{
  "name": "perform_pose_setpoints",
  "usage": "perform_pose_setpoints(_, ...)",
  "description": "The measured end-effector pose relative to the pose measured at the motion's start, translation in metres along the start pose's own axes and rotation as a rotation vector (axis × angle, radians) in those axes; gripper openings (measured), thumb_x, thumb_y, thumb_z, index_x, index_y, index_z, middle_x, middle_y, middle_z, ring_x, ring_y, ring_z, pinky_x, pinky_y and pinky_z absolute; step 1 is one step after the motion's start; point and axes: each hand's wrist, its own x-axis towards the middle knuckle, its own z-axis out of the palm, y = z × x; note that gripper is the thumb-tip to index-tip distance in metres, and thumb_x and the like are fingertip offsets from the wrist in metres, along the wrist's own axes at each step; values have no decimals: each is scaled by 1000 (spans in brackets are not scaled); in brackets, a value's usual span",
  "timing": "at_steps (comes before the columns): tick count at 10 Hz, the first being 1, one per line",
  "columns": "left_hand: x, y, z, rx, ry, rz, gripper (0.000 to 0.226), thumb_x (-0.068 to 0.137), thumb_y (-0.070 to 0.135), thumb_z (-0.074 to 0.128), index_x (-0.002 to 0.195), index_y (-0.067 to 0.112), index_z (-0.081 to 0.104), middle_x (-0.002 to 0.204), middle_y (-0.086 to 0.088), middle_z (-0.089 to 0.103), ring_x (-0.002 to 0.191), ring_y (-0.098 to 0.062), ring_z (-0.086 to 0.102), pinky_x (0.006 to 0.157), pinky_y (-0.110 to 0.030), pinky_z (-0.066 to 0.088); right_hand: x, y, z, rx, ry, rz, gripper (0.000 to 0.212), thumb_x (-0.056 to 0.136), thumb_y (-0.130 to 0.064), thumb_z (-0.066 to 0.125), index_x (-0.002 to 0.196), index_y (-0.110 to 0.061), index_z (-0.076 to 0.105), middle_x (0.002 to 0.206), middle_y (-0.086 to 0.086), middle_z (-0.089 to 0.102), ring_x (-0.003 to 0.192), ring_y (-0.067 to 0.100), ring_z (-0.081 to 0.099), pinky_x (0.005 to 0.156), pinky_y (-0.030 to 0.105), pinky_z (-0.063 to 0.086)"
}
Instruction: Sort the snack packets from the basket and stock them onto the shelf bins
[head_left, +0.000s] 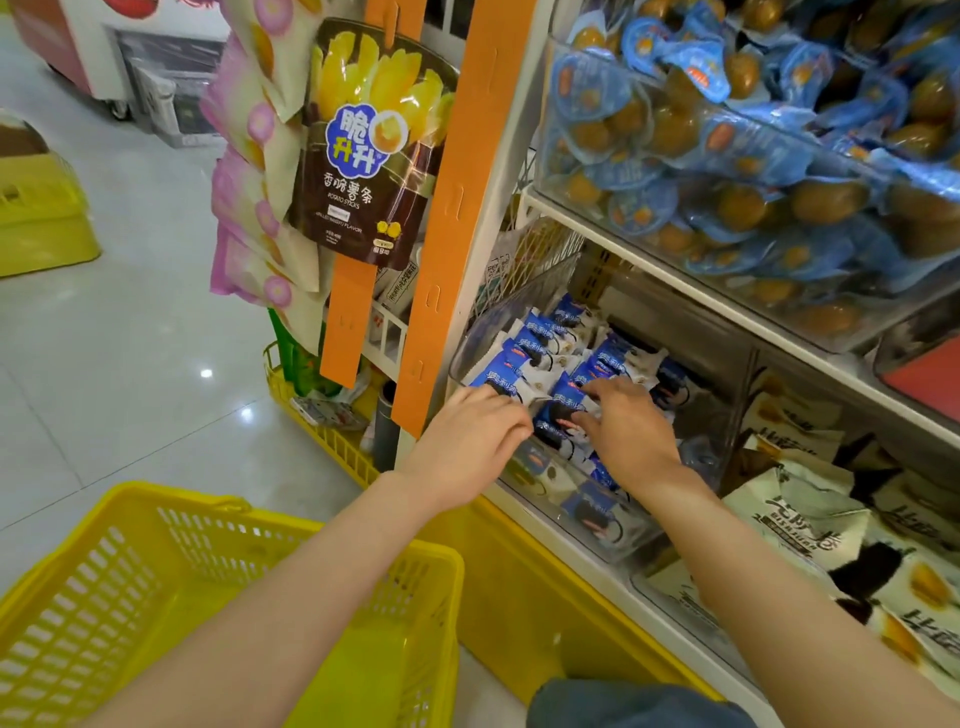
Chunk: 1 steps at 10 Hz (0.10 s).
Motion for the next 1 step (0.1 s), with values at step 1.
perform_pose_setpoints(1,-4,7,-20,-155,47,-79,22,98,26,42,111,20,58,109,8,58,104,-5,46,97,-24,34,-13,-9,-17,113,83,-17,46,93,-36,51,135,-18,43,136,6,43,127,24,40,101,37,36)
